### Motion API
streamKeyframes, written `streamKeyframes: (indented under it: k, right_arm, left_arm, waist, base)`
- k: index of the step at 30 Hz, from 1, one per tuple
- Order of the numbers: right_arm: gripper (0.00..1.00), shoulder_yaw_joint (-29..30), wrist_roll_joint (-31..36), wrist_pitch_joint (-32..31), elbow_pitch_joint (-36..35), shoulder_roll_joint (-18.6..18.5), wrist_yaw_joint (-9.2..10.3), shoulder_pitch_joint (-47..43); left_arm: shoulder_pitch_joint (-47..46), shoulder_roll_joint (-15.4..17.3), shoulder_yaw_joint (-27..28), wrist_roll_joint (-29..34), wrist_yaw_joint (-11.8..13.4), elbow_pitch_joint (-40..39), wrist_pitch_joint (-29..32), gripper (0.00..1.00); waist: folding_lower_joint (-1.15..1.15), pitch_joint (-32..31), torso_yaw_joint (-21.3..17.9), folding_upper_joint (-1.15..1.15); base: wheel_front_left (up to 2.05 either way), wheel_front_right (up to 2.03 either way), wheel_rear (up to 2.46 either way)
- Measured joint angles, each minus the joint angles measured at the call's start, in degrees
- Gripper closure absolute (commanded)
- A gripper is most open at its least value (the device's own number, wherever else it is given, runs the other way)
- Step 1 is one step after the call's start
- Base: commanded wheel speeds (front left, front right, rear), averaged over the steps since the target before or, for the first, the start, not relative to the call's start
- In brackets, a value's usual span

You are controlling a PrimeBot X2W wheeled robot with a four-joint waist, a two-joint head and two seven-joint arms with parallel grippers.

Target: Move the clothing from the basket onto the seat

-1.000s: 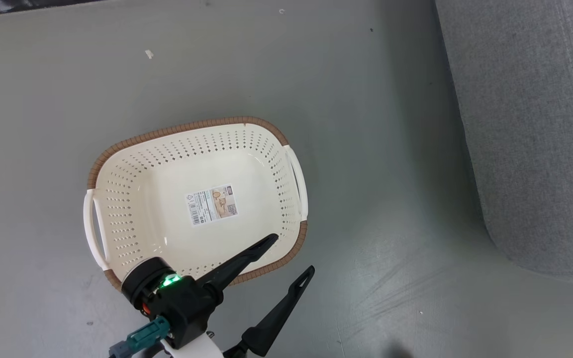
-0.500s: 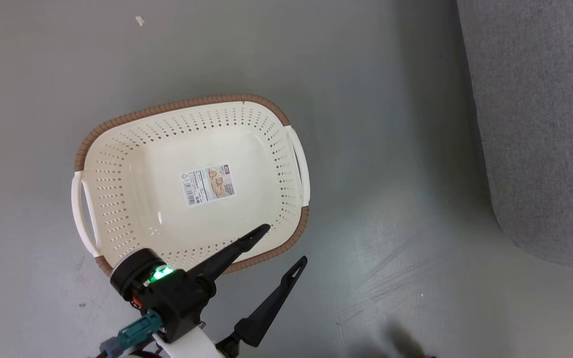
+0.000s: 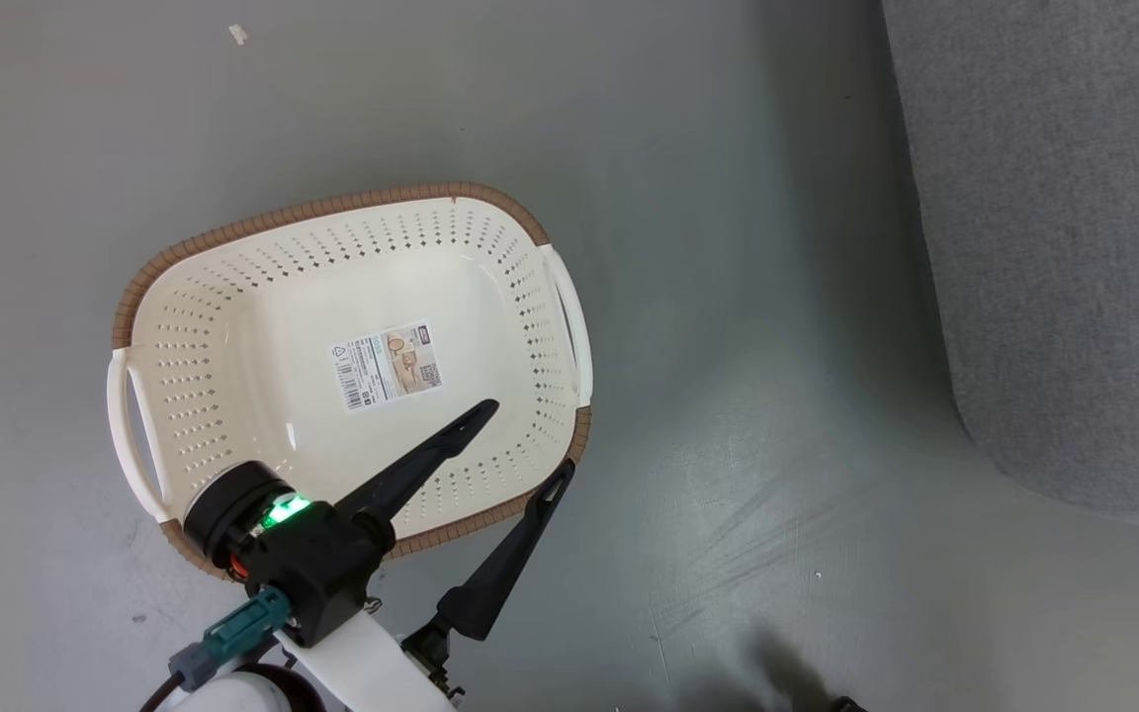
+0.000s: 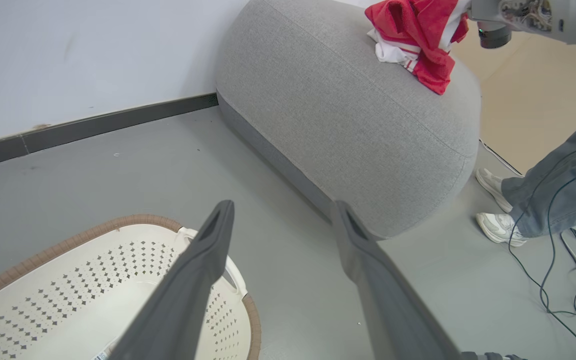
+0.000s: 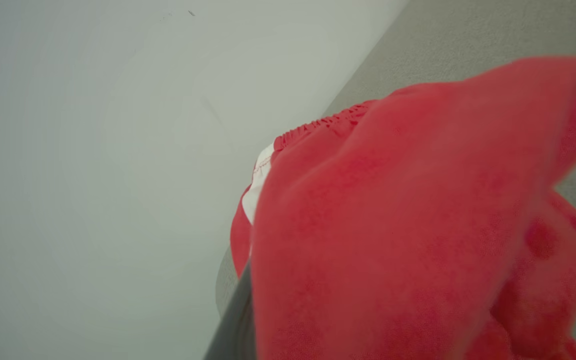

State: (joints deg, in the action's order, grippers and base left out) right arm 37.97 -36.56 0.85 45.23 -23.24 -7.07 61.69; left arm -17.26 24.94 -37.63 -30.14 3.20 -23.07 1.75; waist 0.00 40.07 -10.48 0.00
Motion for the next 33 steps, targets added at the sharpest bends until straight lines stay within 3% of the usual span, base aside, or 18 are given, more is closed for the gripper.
streamKeyframes:
  k: [2,18,24,33]
  right_arm:
    - [0.0,-0.5,-0.7,0.2,-1.0,0.0,0.0,-1.0]
    - [0.0,-5.1,-5.5,0.6,-8.4,-0.5,0.0,-10.6]
    - [0.0,-7.3,-7.9,0.6,-12.6,0.7,0.0,-16.9]
    - [0.0,-15.3,-8.9,1.6,-21.9,4.2,0.0,-26.1]
  left_arm:
    - [0.0,-0.1,0.4,-0.1,0.0,1.1,-0.9,0.0]
    - [0.1,-0.9,2.0,-2.1,-0.3,6.1,-4.4,0.0]
    - [0.3,-1.2,2.6,-2.6,-0.3,7.4,-5.7,0.0]
    - [2.7,-1.6,4.5,-3.7,-0.2,9.5,-8.7,0.0]
  waist:
    - [0.0,-0.5,-0.4,0.0]
    - [0.0,-5.1,-3.0,0.0]
    - [0.0,-7.3,-3.9,0.0]
    - [0.0,-10.9,-4.6,0.0]
  base:
    - [0.0,0.0,0.0]
    - [0.0,0.0,0.0]
    - [0.0,0.0,0.0]
    - [0.0,0.0,0.0]
